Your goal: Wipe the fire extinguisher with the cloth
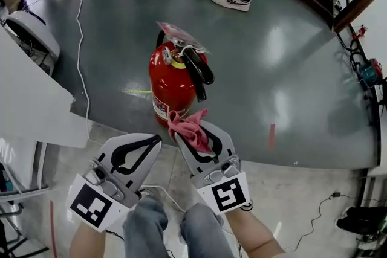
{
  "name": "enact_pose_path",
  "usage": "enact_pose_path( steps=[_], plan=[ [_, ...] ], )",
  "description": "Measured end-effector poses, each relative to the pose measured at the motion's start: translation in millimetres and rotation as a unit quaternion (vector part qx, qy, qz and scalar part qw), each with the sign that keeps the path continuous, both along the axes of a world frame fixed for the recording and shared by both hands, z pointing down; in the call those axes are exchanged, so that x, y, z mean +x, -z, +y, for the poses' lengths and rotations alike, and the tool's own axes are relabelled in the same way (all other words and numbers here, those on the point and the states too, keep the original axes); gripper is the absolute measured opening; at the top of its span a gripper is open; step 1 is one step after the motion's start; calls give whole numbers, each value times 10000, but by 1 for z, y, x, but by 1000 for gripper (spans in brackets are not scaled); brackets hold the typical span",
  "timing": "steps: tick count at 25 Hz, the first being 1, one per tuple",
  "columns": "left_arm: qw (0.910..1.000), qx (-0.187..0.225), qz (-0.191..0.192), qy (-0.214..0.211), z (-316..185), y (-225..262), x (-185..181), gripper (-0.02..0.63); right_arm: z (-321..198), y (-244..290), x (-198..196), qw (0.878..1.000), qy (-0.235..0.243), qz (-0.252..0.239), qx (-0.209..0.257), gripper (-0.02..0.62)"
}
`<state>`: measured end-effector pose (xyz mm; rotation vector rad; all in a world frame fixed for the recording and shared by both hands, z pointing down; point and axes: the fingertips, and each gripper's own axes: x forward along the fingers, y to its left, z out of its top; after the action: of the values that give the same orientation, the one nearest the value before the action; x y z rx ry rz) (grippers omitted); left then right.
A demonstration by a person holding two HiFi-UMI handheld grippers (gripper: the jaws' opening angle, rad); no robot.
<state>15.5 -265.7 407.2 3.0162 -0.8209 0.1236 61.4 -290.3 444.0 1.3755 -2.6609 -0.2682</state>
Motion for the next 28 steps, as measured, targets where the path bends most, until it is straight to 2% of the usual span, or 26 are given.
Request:
enact_pose_path(
  steps=[7,10,14,20,28],
  plan=[
    [9994,-246,141,208,44,128,-6,9,64,130,-15,9969,536,-370,-433,140],
    [9989,-171,282,341,76,195,2,9,98,194,-6,9941,706,-551,-617,140],
    [9982,-53,353,481,122,268,10,9,144,269,7,9926,850,-586,-641,140],
    [9976,55,434,535,179,316,-1,9,198,334,5,9923,948,-728,-332,140],
    [9980,289,517,209,251,351,-38,9,284,366,-43,9927,807,-888,-104,140]
  ],
)
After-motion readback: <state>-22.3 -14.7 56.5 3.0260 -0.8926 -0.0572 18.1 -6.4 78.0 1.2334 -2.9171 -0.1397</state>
